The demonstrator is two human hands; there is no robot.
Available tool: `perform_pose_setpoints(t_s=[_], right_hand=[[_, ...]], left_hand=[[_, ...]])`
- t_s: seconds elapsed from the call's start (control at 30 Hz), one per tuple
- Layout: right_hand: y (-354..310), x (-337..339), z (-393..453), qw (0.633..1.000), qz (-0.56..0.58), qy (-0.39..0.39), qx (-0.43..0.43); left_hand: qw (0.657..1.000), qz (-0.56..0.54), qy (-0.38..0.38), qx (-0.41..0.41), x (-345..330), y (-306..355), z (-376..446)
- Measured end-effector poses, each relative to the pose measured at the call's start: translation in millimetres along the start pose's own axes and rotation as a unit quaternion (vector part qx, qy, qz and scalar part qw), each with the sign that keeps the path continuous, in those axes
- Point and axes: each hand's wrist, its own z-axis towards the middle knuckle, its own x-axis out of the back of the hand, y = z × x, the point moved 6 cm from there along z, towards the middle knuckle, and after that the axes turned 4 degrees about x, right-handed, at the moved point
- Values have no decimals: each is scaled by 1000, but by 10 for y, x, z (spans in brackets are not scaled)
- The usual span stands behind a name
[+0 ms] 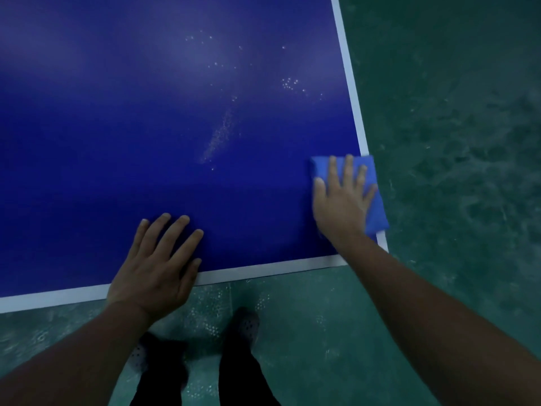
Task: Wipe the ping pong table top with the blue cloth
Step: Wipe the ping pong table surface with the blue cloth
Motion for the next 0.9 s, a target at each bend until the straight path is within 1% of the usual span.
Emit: perform_pose_setpoints(t_s=[0.03,0.07,0.13,0.2,0.23,0.27,0.3,0.33,0.4,0.43,0.47,0.5,0.53,0.57,0.6,0.63,0.67,0.7,0.73,0.77,0.8,0.83,0.87,0.9], right_hand=[[-246,-27,60,1000,1,10,18],[-502,-53,5,998,0,20,55],[-907,-150,-396,985,-6,19,171],[-927,-265,-930,957,-22,-11,289],[-781,-291,-1086,946,-34,-31,320],[-570,-278,-1115,943,-47,-43,328],[-326,-235,-1028,948,-62,-36,309],[-83,-172,-879,961,-74,-30,266],[306,-32,-533,990,-55,-28,127],[363,-5,-440,997,-41,-27,61],[301,-2,-447,999,-37,-18,18],[138,-26,-525,999,-34,-10,19],[-98,-86,-645,997,-31,-11,69],[-327,-172,-793,988,-38,-29,149],[-466,-227,-900,971,-52,-46,231],[-489,-210,-844,955,-62,-55,283],[-407,-146,-649,955,-67,-48,284],[-260,-68,-384,970,-66,-37,233],[-68,44,-114,988,-55,-22,145],[124,131,77,998,-31,-20,58],[206,151,129,1000,-12,-21,3],[159,114,50,1000,-9,-13,-10],[-1,54,-127,1000,-19,0,22],[-221,-47,-385,996,-31,-9,89]], left_hand=[[1000,-1,4,-1,8,6,-2],[1000,-3,7,-1,13,11,-7],[1000,-10,9,-1,28,14,-8],[1000,-12,5,1,25,4,-9],[1000,-12,1,1,22,2,-9],[1000,-13,-1,1,21,1,-5],[1000,-14,-3,1,18,1,-4],[1000,-15,-5,2,15,-1,-6],[1000,-17,-7,3,20,1,-9],[1000,-17,-7,2,23,4,-9],[1000,-19,-9,0,21,9,-18],[1000,-23,-10,-1,20,7,-23],[1000,-27,-11,1,23,-1,-21],[1000,-29,-9,3,23,-10,-19],[1000,-30,-7,2,16,-16,-17],[1000,-31,-4,-1,3,-17,-21],[999,-33,-1,-3,-5,-22,-17],[999,-35,4,-5,-10,-26,-20],[999,-38,10,-6,-10,-28,-27],[999,-40,16,-7,-7,-28,-32],[999,-42,19,-8,0,-26,-33],[999,-44,21,-10,8,-23,-29],[999,-45,21,-11,14,-20,-25],[999,-49,21,-10,19,-23,-26]])
